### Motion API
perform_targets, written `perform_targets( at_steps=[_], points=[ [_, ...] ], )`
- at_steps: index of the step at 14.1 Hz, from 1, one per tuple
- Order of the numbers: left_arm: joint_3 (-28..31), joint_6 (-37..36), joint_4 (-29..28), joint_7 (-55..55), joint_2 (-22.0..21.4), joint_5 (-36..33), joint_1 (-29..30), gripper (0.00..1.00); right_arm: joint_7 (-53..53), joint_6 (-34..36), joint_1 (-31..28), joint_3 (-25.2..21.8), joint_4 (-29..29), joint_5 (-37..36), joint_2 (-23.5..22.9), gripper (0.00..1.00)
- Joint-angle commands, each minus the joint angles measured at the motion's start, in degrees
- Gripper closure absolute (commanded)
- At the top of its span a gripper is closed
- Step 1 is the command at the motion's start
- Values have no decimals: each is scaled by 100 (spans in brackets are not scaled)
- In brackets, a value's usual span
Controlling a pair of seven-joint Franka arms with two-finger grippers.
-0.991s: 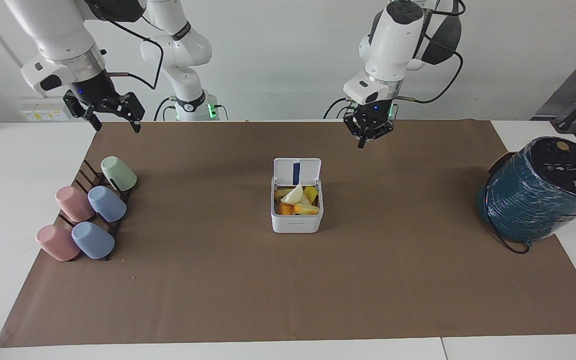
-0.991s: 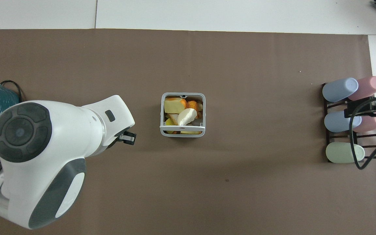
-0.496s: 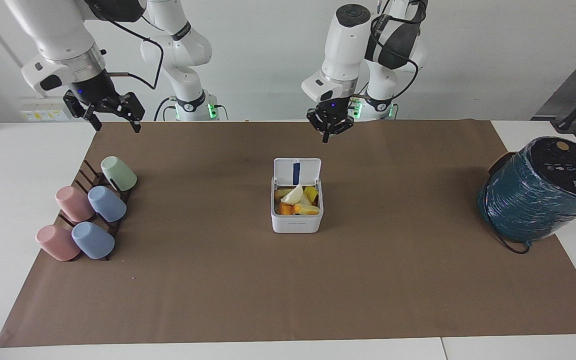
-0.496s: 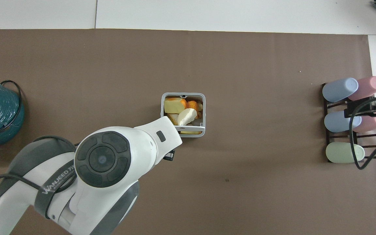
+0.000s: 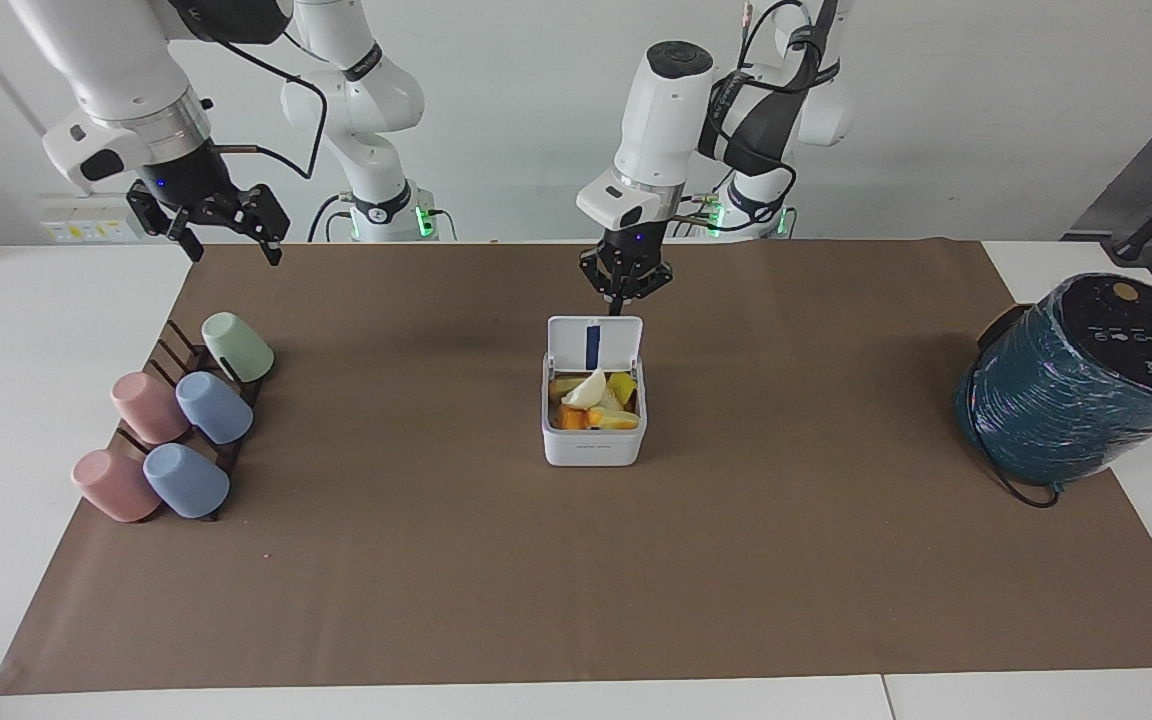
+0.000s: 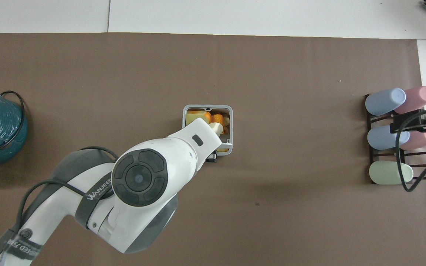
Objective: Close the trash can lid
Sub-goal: 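Swing the left gripper over the bin to push the lid down, then press the white lid flat onto the bin with the left gripper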
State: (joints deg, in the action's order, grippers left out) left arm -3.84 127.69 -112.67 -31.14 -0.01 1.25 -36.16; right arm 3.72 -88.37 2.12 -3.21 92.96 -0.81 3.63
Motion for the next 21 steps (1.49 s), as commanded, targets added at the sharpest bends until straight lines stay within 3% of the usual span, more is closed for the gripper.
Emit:
perform_targets(
  at_steps=[1, 4, 10, 13, 18, 21],
  points=[
    [76, 587, 105, -391, 237, 7, -49, 100, 41, -49, -1, 22, 38, -16, 68, 0],
    [94, 1239, 105, -569, 510, 7, 3, 100, 41, -49, -1, 22, 38, -16, 68, 0],
    [94, 1820, 140, -569, 949, 7, 109, 100, 41, -49, -1, 22, 38, -16, 68, 0],
    [94, 1943, 508, -595, 1458, -2, 109, 100, 41, -49, -1, 22, 38, -16, 68, 0],
    [111, 2031, 790, -595, 1915, -46, 109, 100, 41, -49, -10, 22, 38, -16, 68, 0],
    [120, 1944, 817, -595, 1943, -64, 109, 100, 41, -49, -10, 22, 38, -16, 68, 0]
  ],
)
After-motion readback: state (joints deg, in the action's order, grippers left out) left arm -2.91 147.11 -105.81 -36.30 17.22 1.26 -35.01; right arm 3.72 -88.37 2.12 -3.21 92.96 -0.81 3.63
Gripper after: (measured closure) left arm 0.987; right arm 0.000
